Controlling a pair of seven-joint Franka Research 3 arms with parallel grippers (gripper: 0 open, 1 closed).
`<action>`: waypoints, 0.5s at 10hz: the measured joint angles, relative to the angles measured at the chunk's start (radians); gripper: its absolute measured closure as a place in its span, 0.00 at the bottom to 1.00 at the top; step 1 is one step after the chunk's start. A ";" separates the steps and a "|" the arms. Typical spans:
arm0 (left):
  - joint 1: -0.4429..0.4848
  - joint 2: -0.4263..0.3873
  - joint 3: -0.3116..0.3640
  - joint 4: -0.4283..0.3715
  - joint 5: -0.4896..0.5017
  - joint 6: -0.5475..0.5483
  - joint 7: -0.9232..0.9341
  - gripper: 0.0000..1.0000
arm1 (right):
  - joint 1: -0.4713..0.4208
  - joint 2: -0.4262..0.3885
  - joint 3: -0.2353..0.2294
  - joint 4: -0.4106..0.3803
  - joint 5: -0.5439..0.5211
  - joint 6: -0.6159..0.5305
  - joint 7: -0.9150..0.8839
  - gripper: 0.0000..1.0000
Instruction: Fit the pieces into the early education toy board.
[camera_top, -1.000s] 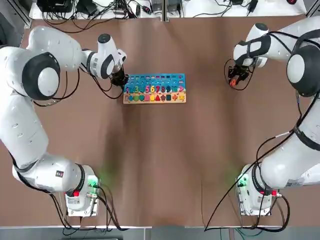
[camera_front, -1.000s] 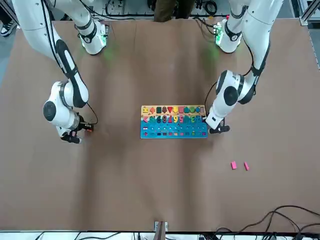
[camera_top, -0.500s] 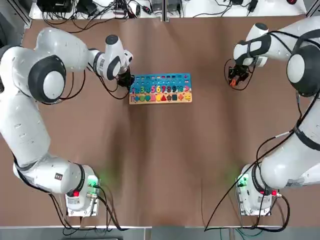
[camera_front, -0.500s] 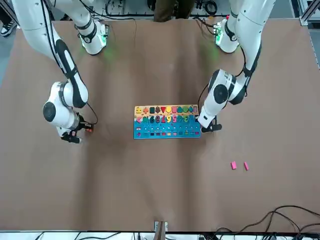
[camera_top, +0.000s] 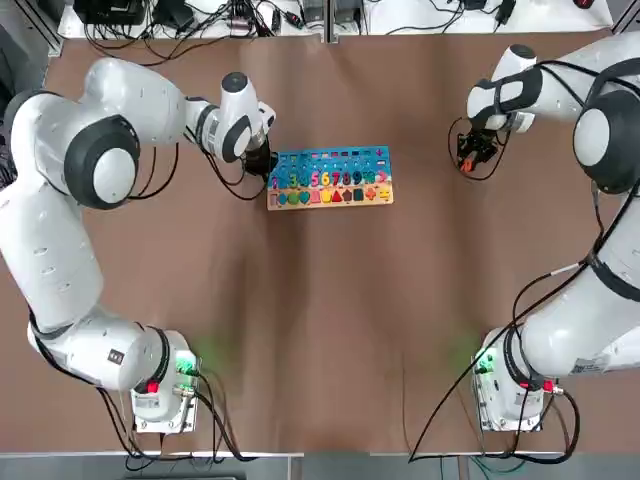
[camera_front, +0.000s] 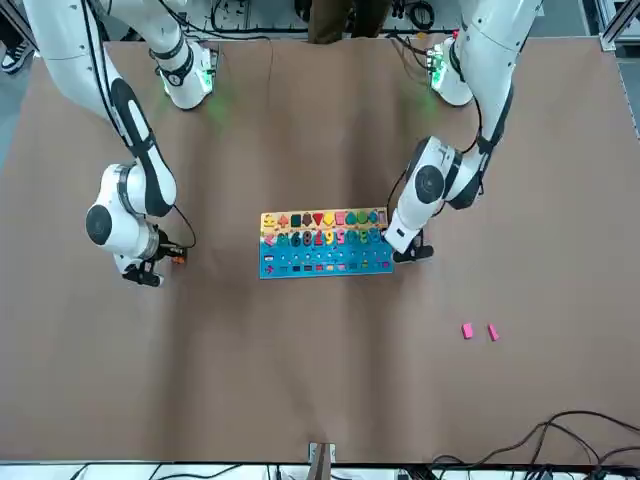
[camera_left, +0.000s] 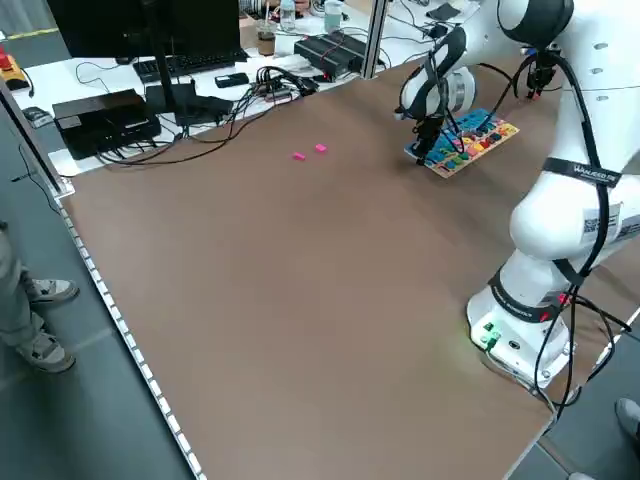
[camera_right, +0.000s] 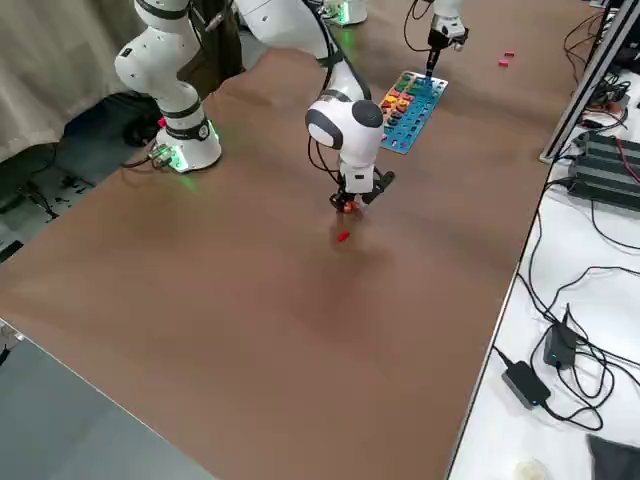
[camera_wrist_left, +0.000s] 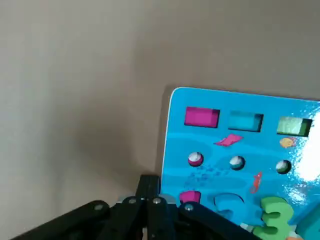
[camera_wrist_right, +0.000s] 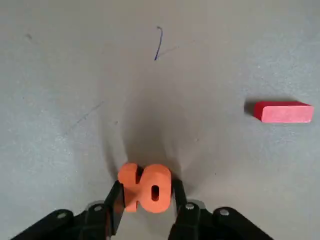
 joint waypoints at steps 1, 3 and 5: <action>-0.010 0.003 -0.001 0.005 0.000 0.000 -0.006 0.99 | 0.000 0.000 0.000 0.001 0.000 0.000 0.000 0.51; -0.028 0.009 0.000 0.014 0.000 0.000 -0.014 0.99 | 0.000 -0.001 0.000 0.004 0.000 -0.001 0.000 0.52; -0.049 0.018 0.000 0.028 0.000 -0.001 -0.033 0.99 | 0.000 -0.001 0.000 0.006 0.000 -0.004 0.000 0.59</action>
